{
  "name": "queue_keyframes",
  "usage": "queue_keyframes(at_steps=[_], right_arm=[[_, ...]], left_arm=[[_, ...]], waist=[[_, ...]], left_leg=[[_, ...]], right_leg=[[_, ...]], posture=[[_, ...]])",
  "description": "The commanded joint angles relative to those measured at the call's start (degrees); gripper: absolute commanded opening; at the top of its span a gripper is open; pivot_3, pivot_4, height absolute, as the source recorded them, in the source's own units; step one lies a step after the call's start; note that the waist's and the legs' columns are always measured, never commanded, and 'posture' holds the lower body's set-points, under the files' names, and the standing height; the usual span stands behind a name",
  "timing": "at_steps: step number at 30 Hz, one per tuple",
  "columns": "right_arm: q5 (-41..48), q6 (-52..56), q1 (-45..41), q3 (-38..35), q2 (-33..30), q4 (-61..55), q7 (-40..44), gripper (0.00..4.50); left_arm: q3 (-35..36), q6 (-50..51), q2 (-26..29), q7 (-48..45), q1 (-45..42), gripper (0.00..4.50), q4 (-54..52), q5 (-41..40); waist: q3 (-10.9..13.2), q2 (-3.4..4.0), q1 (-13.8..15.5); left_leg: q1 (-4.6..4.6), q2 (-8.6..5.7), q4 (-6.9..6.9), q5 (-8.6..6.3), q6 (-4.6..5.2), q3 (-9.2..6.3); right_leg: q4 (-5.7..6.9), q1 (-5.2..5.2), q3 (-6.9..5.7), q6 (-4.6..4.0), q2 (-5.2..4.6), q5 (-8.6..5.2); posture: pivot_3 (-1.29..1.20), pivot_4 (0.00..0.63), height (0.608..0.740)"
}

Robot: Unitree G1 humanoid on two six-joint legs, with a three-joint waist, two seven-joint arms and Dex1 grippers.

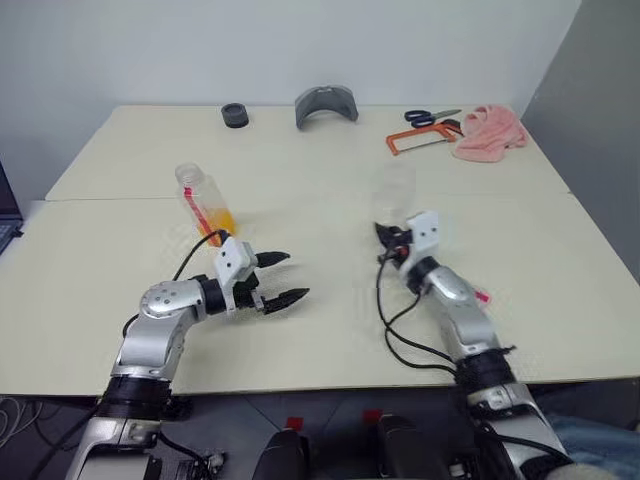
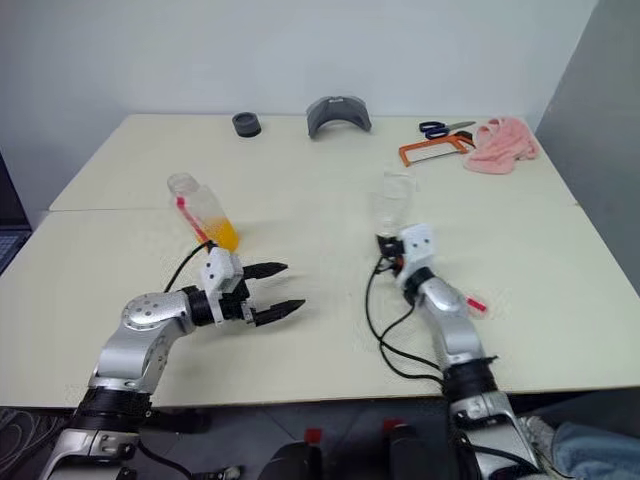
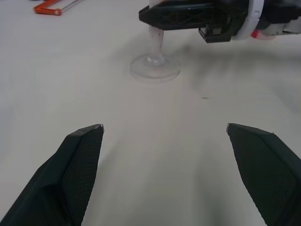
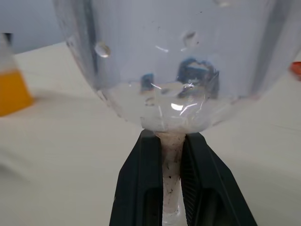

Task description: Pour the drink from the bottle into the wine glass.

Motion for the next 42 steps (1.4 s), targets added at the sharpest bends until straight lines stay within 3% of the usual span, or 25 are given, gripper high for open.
queue_keyframes(at_steps=[1, 7, 14, 15, 26, 37, 42], right_arm=[[-1.7, -5.3, -4.1, 1.6, 1.5, 5.2, 3.2, 0.24], [-4.4, -12.2, -9.2, 2.5, 4.0, 17.8, 5.8, 0.24], [-3.8, -14.5, -10.2, 1.2, 4.8, 21.7, 8.3, 0.24], [-3.5, -14.6, -10.2, 0.9, 4.9, 21.8, 8.5, 0.94], [-3.2, -13.9, -8.3, 0.6, 5.2, 19.7, 11.3, 4.48], [-5.5, -9.4, -2.1, 2.4, 0.6, 10.9, 13.7, 4.48], [-8.5, -5.4, 5.3, 4.5, -4.0, -0.3, 12.6, 4.48]], left_arm=[[3.3, 0.9, 1.3, 2.6, 2.3, 4.5, -4.9, -1.4], [7.2, 4.0, 1.9, 6.9, 6.9, 4.5, -11.6, -2.8], [9.5, 8.1, 2.8, 10.1, 7.5, 4.5, -17.3, -5.2], [9.7, 8.6, 2.8, 10.5, 7.3, 4.5, -17.9, -5.6], [10.3, 11.3, 3.1, 12.9, 6.3, 4.5, -21.7, -8.1], [11.4, 8.3, 0.9, 17.4, 7.2, 4.5, -21.4, -7.1], [10.8, 5.9, -1.0, 20.2, 10.7, 4.5, -20.4, -4.6]], waist=[[0.0, 0.0, 0.1], [0.0, -0.01, 1.0], [0.0, -0.01, 1.2], [0.0, -0.01, 1.3], [0.0, 0.0, 1.3], [0.0, 0.0, 1.5], [0.0, 0.0, 1.5]], left_leg=[[0.01, 0.09, -0.01, 0.0, 0.0, 0.07], [-0.04, -0.26, -0.02, 0.0, -0.01, 0.09], [0.01, -0.2, -0.05, 0.0, -0.01, 0.07], [0.01, -0.2, -0.05, 0.0, -0.01, 0.07], [0.0, -0.21, -0.06, 0.0, -0.02, 0.07], [-0.01, -0.23, -0.06, 0.0, -0.02, 0.06], [-0.01, -0.22, -0.07, 0.0, -0.03, 0.08]], right_leg=[[-0.02, -0.02, 0.02, 0.0, -0.02, 0.0], [-0.1, 0.0, 0.04, 0.01, -0.2, 0.01], [-0.09, 0.02, 0.02, 0.01, -0.15, 0.01], [-0.09, 0.02, 0.02, 0.01, -0.15, 0.01], [-0.09, 0.01, 0.02, 0.01, -0.15, 0.01], [-0.11, 0.03, 0.01, 0.01, -0.16, 0.01], [-0.11, 0.02, 0.03, 0.01, -0.17, 0.01]], posture=[[0.0, 0.15, 0.74], [0.0, 0.15, 0.74], [0.0, 0.15, 0.74], [0.0, 0.15, 0.74], [0.0, 0.15, 0.74], [0.0, 0.15, 0.74], [0.0, 0.15, 0.74]])
